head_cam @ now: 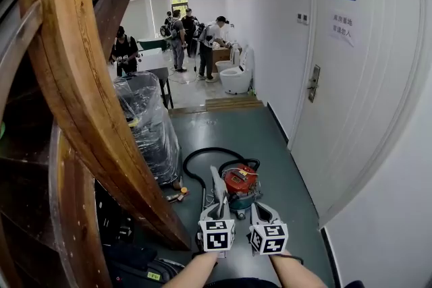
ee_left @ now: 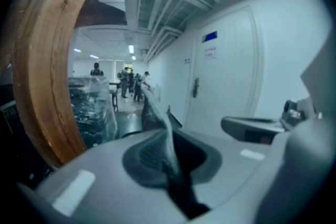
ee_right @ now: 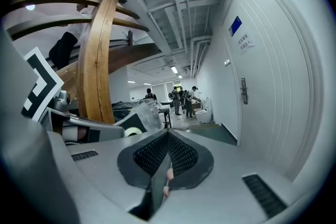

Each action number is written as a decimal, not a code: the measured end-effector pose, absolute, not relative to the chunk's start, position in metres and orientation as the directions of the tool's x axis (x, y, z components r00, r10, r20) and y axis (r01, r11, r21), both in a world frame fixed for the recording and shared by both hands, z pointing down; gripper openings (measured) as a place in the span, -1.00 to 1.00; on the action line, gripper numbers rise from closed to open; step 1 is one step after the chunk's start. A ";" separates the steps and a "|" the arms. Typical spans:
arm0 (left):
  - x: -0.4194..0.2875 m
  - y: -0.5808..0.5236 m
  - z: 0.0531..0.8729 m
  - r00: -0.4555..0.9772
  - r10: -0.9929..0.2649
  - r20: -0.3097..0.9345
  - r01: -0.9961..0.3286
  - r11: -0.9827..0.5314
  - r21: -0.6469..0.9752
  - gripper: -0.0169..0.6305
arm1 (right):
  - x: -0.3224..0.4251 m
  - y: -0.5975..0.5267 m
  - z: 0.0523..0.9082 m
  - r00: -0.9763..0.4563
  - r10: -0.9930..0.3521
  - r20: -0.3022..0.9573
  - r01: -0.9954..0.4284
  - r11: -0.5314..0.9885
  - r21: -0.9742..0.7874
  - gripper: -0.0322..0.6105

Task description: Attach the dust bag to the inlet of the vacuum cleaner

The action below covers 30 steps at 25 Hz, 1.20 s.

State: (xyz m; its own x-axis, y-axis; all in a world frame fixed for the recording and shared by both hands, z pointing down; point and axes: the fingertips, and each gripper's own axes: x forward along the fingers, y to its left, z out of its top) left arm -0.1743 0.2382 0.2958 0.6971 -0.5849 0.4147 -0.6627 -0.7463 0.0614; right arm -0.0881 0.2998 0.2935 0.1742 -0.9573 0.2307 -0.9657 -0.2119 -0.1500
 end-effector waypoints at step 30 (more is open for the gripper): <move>-0.135 0.250 0.304 0.605 -0.664 0.439 -0.761 -0.644 0.074 -0.87 | -0.029 0.324 0.298 0.054 -0.970 0.236 -0.991 -0.081 -0.106 -0.90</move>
